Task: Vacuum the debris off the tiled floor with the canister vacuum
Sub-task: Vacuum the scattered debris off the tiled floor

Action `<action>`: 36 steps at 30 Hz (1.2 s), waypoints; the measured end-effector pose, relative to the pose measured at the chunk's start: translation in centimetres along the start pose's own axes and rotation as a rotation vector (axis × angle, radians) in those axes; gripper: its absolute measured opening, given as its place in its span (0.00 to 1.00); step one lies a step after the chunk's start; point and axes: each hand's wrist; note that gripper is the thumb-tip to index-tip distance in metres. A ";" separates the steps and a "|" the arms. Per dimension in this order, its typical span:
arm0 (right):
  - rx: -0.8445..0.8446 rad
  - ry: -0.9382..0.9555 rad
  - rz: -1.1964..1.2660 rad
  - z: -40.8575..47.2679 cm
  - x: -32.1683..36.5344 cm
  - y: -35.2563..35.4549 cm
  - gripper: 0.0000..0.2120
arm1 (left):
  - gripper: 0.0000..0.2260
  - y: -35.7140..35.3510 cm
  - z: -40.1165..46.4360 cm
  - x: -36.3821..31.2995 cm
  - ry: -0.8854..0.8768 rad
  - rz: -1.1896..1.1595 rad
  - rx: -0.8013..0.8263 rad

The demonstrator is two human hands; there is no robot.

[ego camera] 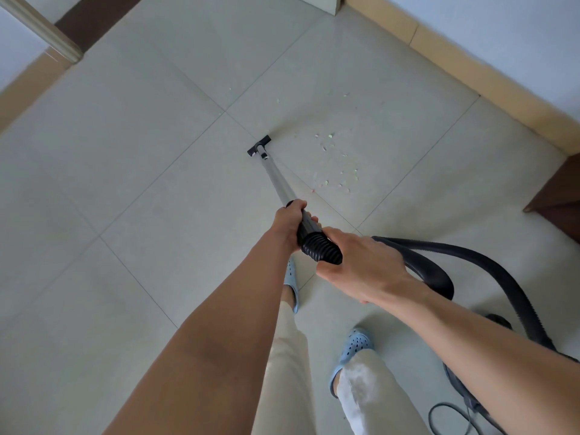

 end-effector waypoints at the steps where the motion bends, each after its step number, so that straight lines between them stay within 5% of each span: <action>1: 0.003 0.007 -0.004 1.4 1.1 0.2 0.17 | 0.07 0.5 0.6 -1.5 -0.002 -0.005 -0.009; 16: -0.022 0.124 -0.028 18.5 16.1 4.6 0.16 | 0.07 6.9 7.8 -21.9 -0.026 -0.100 -0.104; 36: -0.109 0.053 -0.071 24.5 15.5 9.7 0.16 | 0.07 0.6 10.3 -28.6 -0.006 -0.072 -0.007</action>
Point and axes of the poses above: each hand's wrist, its own z-axis towards the middle knuckle, its own y-axis out of the back of the hand, x = y × z, and after that the axes turned 7 degrees about -x, right-handed
